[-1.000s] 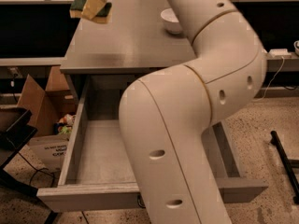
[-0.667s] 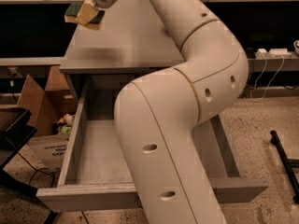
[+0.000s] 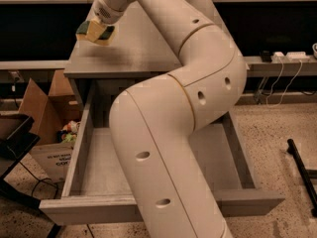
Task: Pick sponge from top drawer and place on counter
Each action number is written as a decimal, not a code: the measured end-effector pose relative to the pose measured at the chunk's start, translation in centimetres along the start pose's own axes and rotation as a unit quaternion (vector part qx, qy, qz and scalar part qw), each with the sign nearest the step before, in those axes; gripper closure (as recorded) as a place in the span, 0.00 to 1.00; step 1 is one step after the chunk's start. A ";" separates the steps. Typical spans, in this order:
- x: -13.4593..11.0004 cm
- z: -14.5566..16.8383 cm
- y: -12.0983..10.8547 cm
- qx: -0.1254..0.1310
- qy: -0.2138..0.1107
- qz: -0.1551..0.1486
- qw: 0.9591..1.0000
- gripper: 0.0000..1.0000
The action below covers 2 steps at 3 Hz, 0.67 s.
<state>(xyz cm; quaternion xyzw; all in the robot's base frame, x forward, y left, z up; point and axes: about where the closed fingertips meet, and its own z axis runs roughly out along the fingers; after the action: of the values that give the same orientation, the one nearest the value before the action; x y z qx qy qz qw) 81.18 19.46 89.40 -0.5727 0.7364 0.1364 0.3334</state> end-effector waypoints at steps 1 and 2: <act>0.0 0.0 0.0 0.000 0.000 0.000 1.000 0.50; 0.0 0.0 0.0 0.000 0.000 0.000 1.000 0.26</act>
Offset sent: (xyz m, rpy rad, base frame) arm 0.0000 0.0000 0.0000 0.0000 0.0000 0.0000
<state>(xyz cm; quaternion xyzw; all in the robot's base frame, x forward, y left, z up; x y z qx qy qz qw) 81.18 19.46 89.39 -0.5728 0.7364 0.1364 0.3333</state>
